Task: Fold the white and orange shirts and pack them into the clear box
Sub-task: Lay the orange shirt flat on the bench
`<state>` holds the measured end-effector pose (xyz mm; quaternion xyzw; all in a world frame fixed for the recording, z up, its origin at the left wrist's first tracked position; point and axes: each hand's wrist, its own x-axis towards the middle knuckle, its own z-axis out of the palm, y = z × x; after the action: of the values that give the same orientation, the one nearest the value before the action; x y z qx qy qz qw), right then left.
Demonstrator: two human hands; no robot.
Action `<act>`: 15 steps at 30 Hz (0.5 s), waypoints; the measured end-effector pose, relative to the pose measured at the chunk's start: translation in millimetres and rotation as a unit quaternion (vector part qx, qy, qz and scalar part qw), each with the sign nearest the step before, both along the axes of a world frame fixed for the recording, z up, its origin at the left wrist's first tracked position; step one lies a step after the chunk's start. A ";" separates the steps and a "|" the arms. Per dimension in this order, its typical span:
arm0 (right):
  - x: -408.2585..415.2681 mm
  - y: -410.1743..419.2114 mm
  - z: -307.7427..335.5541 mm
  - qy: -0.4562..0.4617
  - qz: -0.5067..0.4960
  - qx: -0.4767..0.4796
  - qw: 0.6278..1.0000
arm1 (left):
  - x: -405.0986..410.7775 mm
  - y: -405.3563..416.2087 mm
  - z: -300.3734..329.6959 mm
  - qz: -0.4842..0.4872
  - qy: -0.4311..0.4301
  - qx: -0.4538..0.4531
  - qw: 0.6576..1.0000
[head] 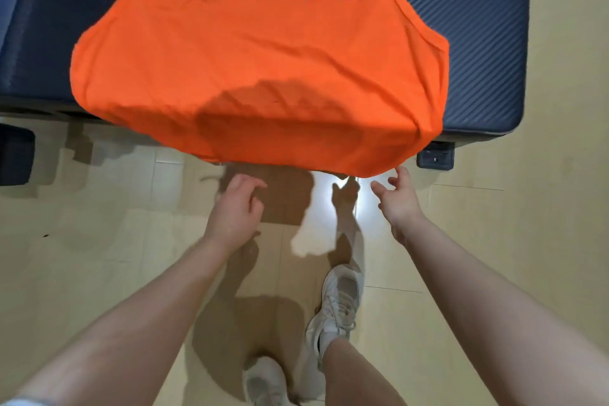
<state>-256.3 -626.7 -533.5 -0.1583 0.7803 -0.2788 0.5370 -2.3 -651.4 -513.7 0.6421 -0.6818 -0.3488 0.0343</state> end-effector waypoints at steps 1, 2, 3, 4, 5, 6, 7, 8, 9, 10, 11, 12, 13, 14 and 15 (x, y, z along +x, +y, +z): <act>0.2 -1.0 -15.2 0.010 0.004 -0.010 1.000 | 0.6 0.7 -16.8 0.040 0.004 0.014 0.999; 0.8 -1.5 -29.8 0.018 0.009 -0.019 1.000 | 0.1 0.5 -32.9 0.085 0.012 0.028 0.996; 1.5 -1.4 -45.3 0.021 0.013 -0.025 0.999 | -1.5 -1.0 -47.7 0.130 0.025 0.043 0.990; 2.2 -0.9 -61.4 0.021 0.014 -0.032 0.999 | -3.3 -3.3 -63.6 0.169 0.042 0.060 0.983; 3.9 -0.2 -76.6 0.020 0.011 -0.041 0.999 | -5.0 -5.8 -79.7 0.201 0.062 0.080 0.974; 6.3 0.6 -90.2 0.023 0.008 -0.048 0.999 | -6.7 -8.2 -94.9 0.230 0.087 0.103 0.964; 8.5 0.5 -104.2 0.026 0.000 -0.059 0.998 | -8.6 -10.0 -109.8 0.260 0.117 0.124 0.950; 10.3 0.3 -117.4 0.027 -0.014 -0.071 0.997 | -10.6 -11.3 -124.0 0.290 0.154 0.141 0.934; 11.7 -0.8 -128.8 0.023 -0.032 -0.082 0.996 | -13.1 -12.4 -137.1 0.321 0.190 0.154 0.915; 12.9 -2.5 -137.3 0.024 -0.046 -0.092 0.994 | -15.4 -13.6 -148.2 0.346 0.219 0.162 0.898; 13.7 -4.9 -143.7 0.025 -0.053 -0.103 0.993 | -17.4 -14.6 -157.7 0.360 0.240 0.171 0.885; 14.1 -7.9 -148.0 0.020 -0.056 -0.119 0.991 | -18.9 -15.4 -166.1 0.364 0.256 0.179 0.877; 13.9 -11.4 -151.1 0.005 -0.060 -0.138 0.989 | -19.8 -15.9 -173.7 0.367 0.271 0.186 0.870; 13.0 -14.8 -152.1 -0.015 -0.068 -0.159 0.985 | -19.9 -16.2 -180.3 0.372 0.287 0.191 0.862; 11.7 -17.8 -151.4 -0.034 -0.077 -0.175 0.981 | -19.9 -16.8 -186.3 0.381 0.306 0.193 0.851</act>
<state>-244.6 -644.5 -684.9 -0.1800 0.7102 -0.4570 0.5044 -22.2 -668.3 -700.0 0.7062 -0.2579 -0.6116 0.2465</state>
